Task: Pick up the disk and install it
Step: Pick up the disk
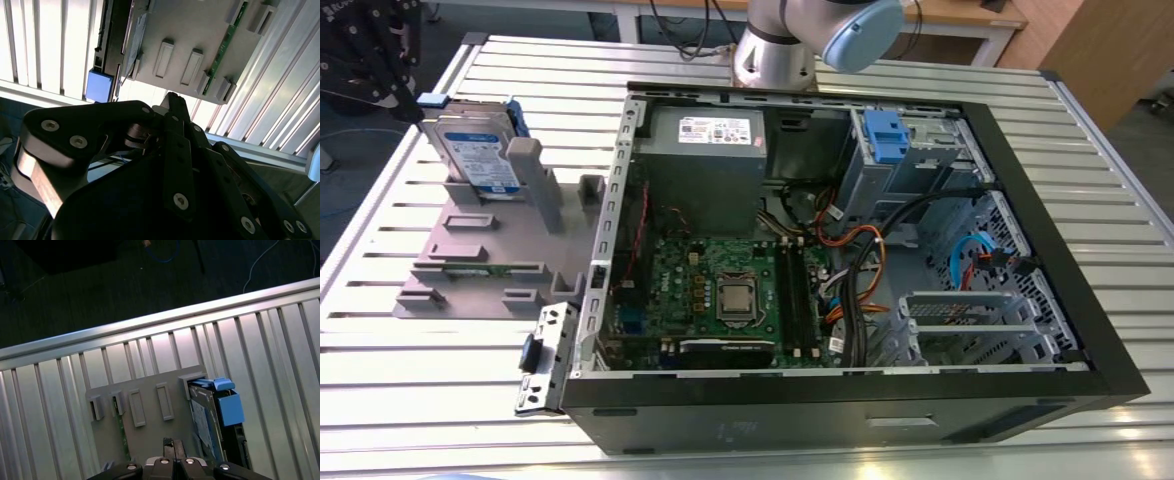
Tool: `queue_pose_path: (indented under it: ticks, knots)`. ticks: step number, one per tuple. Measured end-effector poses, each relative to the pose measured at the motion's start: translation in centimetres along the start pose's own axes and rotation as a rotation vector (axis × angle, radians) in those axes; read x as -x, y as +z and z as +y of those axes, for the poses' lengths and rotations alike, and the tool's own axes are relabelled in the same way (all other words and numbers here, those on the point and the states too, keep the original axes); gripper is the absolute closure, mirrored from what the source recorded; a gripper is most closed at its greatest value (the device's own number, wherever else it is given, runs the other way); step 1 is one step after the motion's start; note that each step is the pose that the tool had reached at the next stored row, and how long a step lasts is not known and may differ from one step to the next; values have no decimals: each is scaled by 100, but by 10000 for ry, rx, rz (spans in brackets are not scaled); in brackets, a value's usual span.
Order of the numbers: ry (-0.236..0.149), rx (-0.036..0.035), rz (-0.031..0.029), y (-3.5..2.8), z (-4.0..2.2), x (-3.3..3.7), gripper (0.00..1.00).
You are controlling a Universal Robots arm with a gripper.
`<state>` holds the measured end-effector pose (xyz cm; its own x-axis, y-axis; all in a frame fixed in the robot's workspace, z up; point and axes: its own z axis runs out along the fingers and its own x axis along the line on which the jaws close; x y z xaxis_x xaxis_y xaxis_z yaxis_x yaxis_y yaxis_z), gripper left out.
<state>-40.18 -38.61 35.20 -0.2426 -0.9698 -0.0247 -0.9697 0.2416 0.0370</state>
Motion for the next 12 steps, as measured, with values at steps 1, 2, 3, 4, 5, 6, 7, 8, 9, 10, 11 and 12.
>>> queue_pose_path:
  ticks: [1, 2, 3, 4, 5, 6, 7, 8, 9, 10, 11, 12]
  knots:
    - [-9, 0, 0, 0, 0, 0, 89]
    - [-18, 1, 1, 0, 0, 0, 89]
    - [-27, 1, 1, 0, 0, 0, 89]
    - [-36, 1, 2, 0, 0, 0, 89]
    - [-46, 2, 2, 0, 0, 0, 89]
    - [-55, 2, 2, 0, 0, 0, 89]
    - [-63, 2, 3, 0, 0, 0, 89]
    - [-73, 3, 3, 0, 0, 0, 89]
    - [-81, 3, 3, 0, 0, 0, 89]
    - [-90, 3, 3, 0, 0, 0, 89]
    - [-99, 3, 4, 0, 0, 0, 89]
    - [-108, 3, 4, 0, 0, 0, 89]
